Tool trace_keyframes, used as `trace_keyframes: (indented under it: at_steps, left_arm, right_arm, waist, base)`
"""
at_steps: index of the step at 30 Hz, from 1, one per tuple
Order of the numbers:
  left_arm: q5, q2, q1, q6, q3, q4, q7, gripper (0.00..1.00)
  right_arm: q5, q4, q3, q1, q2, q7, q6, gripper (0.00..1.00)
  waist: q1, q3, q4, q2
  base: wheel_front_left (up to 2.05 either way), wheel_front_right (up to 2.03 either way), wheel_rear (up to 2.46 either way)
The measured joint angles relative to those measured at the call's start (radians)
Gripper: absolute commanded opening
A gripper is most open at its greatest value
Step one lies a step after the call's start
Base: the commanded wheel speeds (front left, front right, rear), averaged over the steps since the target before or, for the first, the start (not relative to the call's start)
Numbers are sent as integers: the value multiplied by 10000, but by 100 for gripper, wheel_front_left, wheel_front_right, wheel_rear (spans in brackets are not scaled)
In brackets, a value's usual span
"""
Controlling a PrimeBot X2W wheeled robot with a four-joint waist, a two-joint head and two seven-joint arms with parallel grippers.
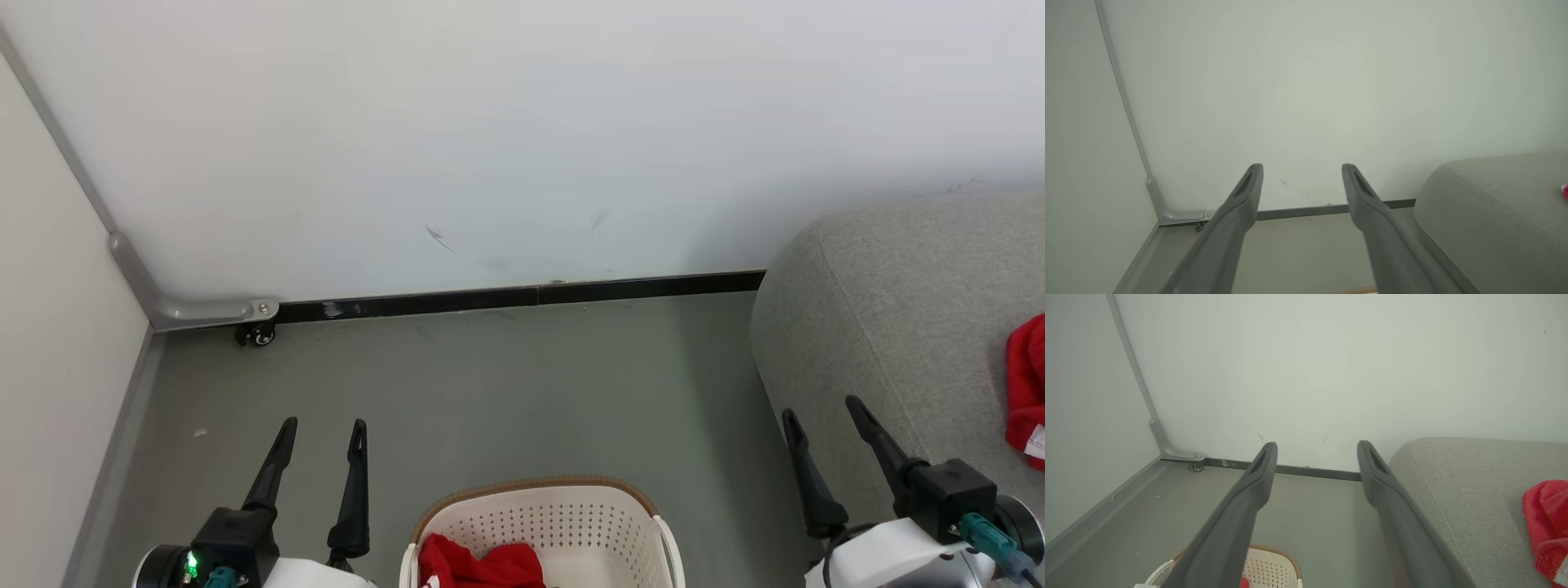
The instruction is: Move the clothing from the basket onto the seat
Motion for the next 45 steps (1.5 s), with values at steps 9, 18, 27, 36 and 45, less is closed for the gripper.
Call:
trace_keyframes:
  at_steps: [9, 18, 27, 36, 45]
  left_arm:
    - [-2, 10, 73, 4, 127, 115, 0, 100]
    - [-4, 33, 143, 13, 173, 217, 0, 100]
    - [-2, 123, 149, 13, 173, 326, 0, 100]
    - [17, 157, 151, 13, 174, 353, 0, 100]
    - [75, 163, 152, 13, 173, 389, 0, 100]
  right_arm:
    - [-2, -313, 73, 314, 15, 98, 0, 100]
    - [336, -617, 222, 553, 15, 144, 0, 100]
    - [441, -861, 226, 719, 15, 215, 0, 100]
    - [568, -993, 211, 866, 15, 261, 0, 100]
    - [571, -1156, 222, 919, 15, 265, 0, 100]
  waist:
    - [0, -102, -152, 0]
    - [0, -193, -277, 0]
    - [0, -191, -245, 0]
    - [0, -171, -208, 0]
    - [0, -174, -200, 0]
  base:
    - [0, 0, 0]
    - [0, 0, 0]
    - [0, 0, 0]
    - [0, 0, 0]
    - [0, 0, 0]
